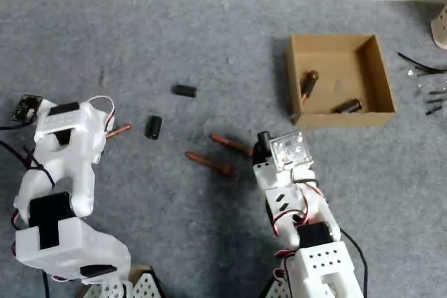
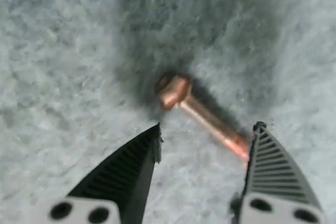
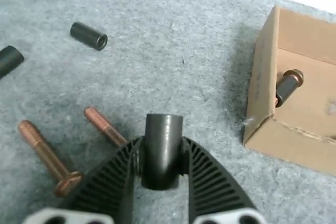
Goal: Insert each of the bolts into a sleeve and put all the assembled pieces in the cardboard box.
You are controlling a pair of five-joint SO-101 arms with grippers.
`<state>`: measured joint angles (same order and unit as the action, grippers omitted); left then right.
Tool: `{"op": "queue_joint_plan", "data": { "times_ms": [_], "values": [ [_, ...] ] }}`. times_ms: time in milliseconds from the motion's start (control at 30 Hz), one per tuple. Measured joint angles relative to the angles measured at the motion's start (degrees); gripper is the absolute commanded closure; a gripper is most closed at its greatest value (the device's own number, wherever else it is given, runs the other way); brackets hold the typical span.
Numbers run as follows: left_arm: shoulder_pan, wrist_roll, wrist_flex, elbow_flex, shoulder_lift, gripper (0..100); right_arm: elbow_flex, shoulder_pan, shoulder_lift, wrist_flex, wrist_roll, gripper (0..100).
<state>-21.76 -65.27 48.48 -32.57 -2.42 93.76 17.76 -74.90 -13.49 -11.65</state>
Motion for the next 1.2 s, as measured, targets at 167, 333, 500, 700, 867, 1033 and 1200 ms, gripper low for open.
{"op": "queue_joint_plan", "data": {
  "times_ms": [167, 333, 500, 700, 867, 1033, 1200],
  "values": [
    [-0.5, -1.2, -4.3, -1.8, 0.0, 74, 0.0, 0.0, 0.0, 0.0, 0.0, 99.4],
    [-0.9, -1.9, -4.7, -2.4, 0.0, 79, 0.0, 0.0, 0.0, 0.0, -0.3, 99.4],
    [-0.9, -1.9, -4.7, -1.4, -3.0, 87, 0.0, 0.0, 0.0, 0.0, -0.4, 99.4],
    [-0.9, -1.9, 3.0, 8.4, -9.9, 84, 0.0, 0.0, 0.0, 0.0, -0.4, 99.4],
    [-1.0, -1.9, 10.8, 16.3, -14.9, 84, 0.0, 0.0, 0.0, 0.0, -0.5, 99.4],
    [-0.8, -2.0, 15.0, 20.5, -17.9, 100, 0.0, 0.0, 0.0, 0.0, -0.5, 99.4],
    [-0.7, -1.6, 17.1, 21.0, -18.5, 100, 0.0, 0.0, 0.0, 0.0, -0.5, 99.4]
  ]
}}
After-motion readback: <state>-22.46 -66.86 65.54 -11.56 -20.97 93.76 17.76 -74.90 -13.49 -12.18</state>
